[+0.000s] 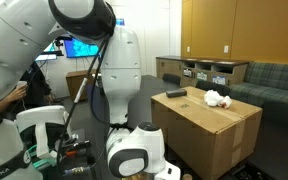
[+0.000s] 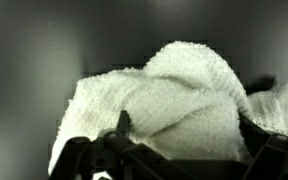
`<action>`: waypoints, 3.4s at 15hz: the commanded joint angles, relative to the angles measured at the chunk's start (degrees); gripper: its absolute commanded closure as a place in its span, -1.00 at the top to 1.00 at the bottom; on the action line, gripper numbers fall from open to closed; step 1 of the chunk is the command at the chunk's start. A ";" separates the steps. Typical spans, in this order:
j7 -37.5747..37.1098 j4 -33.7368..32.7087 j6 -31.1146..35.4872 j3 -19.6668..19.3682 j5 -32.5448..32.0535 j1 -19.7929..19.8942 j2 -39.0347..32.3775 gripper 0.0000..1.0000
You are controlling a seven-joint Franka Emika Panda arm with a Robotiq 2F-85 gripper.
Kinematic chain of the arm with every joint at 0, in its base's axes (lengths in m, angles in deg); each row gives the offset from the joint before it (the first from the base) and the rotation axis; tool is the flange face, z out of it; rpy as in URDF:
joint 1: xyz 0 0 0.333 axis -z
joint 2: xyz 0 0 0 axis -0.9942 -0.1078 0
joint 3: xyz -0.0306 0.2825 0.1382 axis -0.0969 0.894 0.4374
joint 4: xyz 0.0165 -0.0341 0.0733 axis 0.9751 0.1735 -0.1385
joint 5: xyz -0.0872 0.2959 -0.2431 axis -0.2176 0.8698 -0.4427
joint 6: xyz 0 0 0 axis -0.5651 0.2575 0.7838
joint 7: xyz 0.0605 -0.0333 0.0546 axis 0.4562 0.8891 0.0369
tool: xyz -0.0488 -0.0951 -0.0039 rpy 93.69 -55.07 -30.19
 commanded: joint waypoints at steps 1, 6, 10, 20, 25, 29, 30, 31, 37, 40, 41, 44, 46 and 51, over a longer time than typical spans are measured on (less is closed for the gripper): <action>0.15 -2.94 1.54 -1.00 3.25 -1.97 -4.25 0.55; 0.38 -1.65 -0.90 -1.67 4.60 -3.70 -1.92 -0.28; 0.67 2.12 -3.98 -2.96 4.16 -6.28 2.86 -0.75; -10.59 15.02 -22.54 -22.25 -2.10 -33.04 23.91 -0.74; -31.95 11.44 -33.83 -29.96 -17.32 -47.96 34.21 -0.74; -45.15 5.03 -43.70 -18.55 -22.37 -45.40 41.02 -0.74; -47.44 3.22 -45.47 -14.17 -22.51 -43.19 41.71 -0.74; -48.58 1.43 -46.79 -9.64 -21.88 -40.77 41.75 -0.74; -59.82 -8.74 -50.89 7.22 -24.85 -28.62 39.72 -0.74; -62.50 -11.60 -50.34 10.04 -27.45 -24.18 37.88 -0.74; -63.41 -12.39 -50.08 10.42 -28.59 -23.08 37.27 -0.74; -64.52 -15.00 -49.44 11.05 -29.79 -20.54 34.97 -0.74; -66.45 -17.06 -49.53 10.97 -30.47 -19.92 33.17 -0.74; -72.32 -25.73 -50.26 9.71 -32.92 -20.39 25.33 -0.74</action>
